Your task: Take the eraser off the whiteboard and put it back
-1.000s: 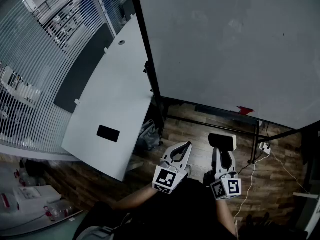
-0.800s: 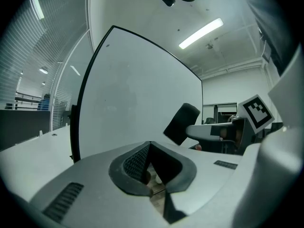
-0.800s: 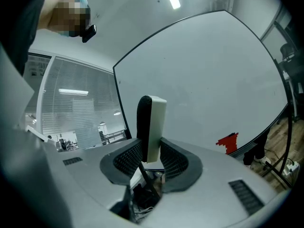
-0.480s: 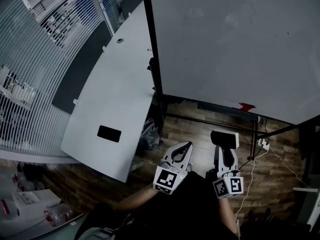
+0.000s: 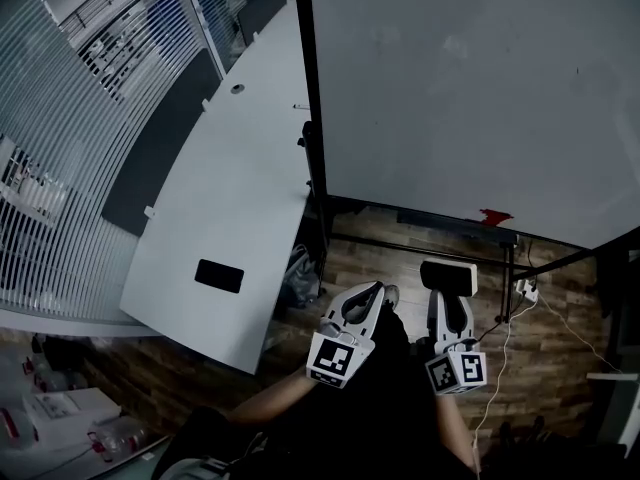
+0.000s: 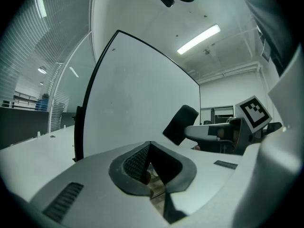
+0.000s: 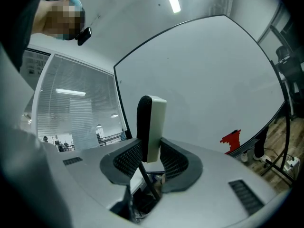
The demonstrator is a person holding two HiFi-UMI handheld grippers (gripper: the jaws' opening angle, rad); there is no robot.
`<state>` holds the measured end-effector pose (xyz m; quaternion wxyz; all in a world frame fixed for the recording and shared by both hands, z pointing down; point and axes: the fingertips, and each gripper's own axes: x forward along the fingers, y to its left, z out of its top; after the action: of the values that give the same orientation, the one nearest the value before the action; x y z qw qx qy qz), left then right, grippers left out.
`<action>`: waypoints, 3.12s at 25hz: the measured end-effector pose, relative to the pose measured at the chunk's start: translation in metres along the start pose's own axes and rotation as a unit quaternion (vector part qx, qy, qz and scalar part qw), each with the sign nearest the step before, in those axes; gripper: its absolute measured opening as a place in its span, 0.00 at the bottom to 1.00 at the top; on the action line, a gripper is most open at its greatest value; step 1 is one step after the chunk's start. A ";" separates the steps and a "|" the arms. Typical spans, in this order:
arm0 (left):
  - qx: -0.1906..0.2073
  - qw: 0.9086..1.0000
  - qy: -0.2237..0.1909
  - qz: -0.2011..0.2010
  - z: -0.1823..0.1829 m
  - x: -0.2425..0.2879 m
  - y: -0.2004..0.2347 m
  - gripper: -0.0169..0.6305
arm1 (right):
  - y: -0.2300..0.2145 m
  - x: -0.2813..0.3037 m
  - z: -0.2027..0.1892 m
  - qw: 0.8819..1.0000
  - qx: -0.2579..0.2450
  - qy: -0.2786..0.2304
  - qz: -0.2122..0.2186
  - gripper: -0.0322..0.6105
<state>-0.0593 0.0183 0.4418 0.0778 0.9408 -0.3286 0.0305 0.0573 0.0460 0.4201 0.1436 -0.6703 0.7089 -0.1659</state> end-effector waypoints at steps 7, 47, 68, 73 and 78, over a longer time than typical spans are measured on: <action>0.011 1.000 0.002 0.002 -0.003 0.019 0.007 0.02 | -0.034 0.014 -0.022 1.000 0.005 0.018 -0.013 0.24; 0.027 0.996 0.083 -0.013 -0.041 0.160 0.031 0.02 | -0.225 0.121 -0.154 0.903 0.386 0.107 -0.154 0.24; 0.033 0.994 0.101 0.006 -0.050 0.175 0.039 0.02 | -0.247 0.142 -0.180 0.858 0.472 0.120 -0.162 0.25; 0.030 0.994 0.102 0.009 -0.049 0.179 0.043 0.02 | -0.251 0.149 -0.180 0.852 0.484 0.118 -0.161 0.26; 0.032 0.994 0.100 0.012 -0.048 0.180 0.045 0.02 | -0.252 0.152 -0.183 0.848 0.493 0.115 -0.156 0.26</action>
<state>0.0538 -0.1188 0.5147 0.0801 0.9309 -0.3294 0.1360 0.1980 -0.1098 0.6961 0.3451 -0.5893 0.4317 -0.5894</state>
